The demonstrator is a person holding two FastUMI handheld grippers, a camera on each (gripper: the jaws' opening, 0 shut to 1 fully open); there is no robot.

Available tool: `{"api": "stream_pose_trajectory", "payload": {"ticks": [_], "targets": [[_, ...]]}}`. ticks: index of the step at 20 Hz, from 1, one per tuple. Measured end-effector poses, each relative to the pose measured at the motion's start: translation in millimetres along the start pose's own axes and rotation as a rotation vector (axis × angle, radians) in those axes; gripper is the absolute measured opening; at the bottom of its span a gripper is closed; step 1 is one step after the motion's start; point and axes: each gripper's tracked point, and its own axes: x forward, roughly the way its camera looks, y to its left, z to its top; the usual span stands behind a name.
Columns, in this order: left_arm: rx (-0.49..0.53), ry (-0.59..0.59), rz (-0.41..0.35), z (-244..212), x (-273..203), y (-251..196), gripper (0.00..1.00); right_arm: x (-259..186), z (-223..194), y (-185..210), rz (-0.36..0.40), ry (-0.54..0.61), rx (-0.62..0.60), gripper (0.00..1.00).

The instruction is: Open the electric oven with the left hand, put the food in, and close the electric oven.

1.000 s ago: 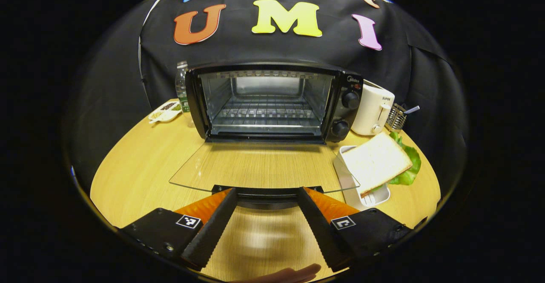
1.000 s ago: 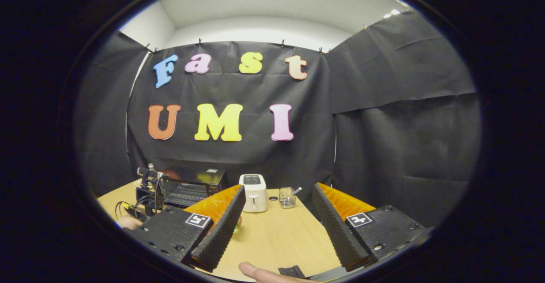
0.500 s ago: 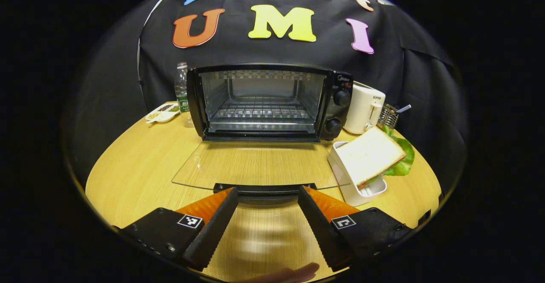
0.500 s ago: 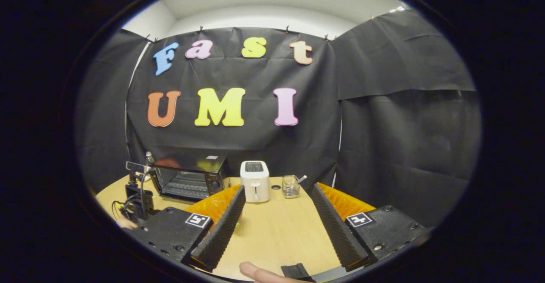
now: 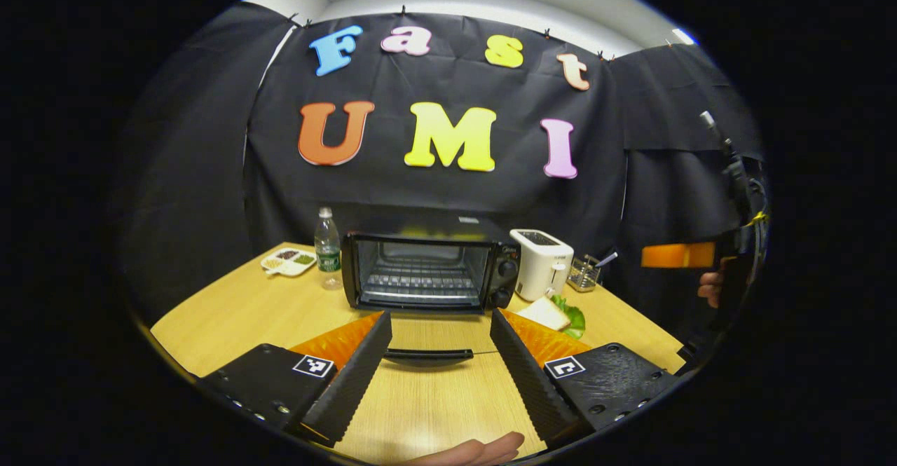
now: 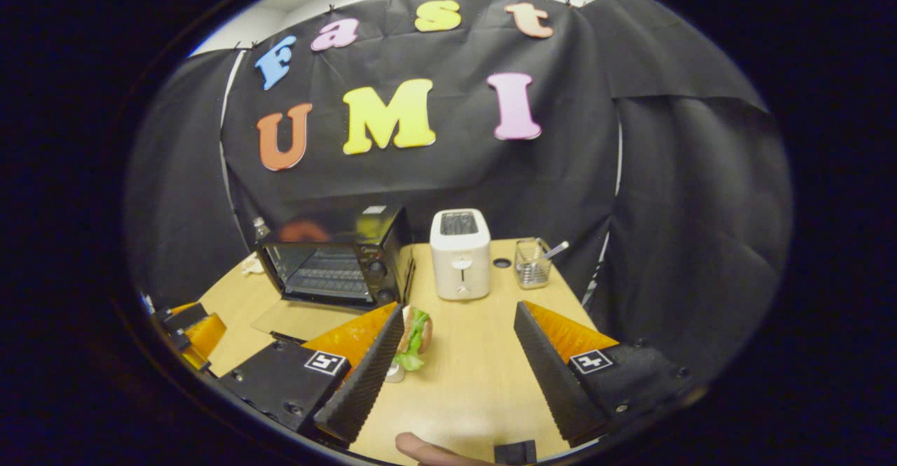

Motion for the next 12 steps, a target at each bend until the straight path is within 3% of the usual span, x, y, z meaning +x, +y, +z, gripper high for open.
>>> {"api": "stream_pose_trajectory", "payload": {"ticks": [1,2,3,4,5,7,8,12], "targets": [[-0.003,-0.038,0.014,11,-9,3,0.93,15,-6,3,0.042,0.059,0.014,0.92],[-0.020,-0.069,0.030,20,-17,5,0.93,28,-11,5,0.083,0.115,0.029,0.92],[-0.030,-0.078,0.027,22,-22,4,0.93,40,-18,7,0.126,0.170,0.042,1.00],[-0.032,-0.075,0.023,22,-29,2,0.93,51,-26,10,0.162,0.223,0.054,0.92],[-0.028,-0.070,0.028,22,-33,5,0.94,64,-34,10,0.189,0.276,0.070,1.00],[-0.005,-0.088,0.050,31,-39,11,0.94,84,-48,18,0.266,0.373,0.106,0.99],[0.010,-0.104,0.063,35,-39,14,0.94,93,-56,21,0.299,0.416,0.128,0.86],[0.000,-0.122,0.105,36,-34,21,0.94,123,-72,36,0.419,0.534,0.233,0.86]]}}
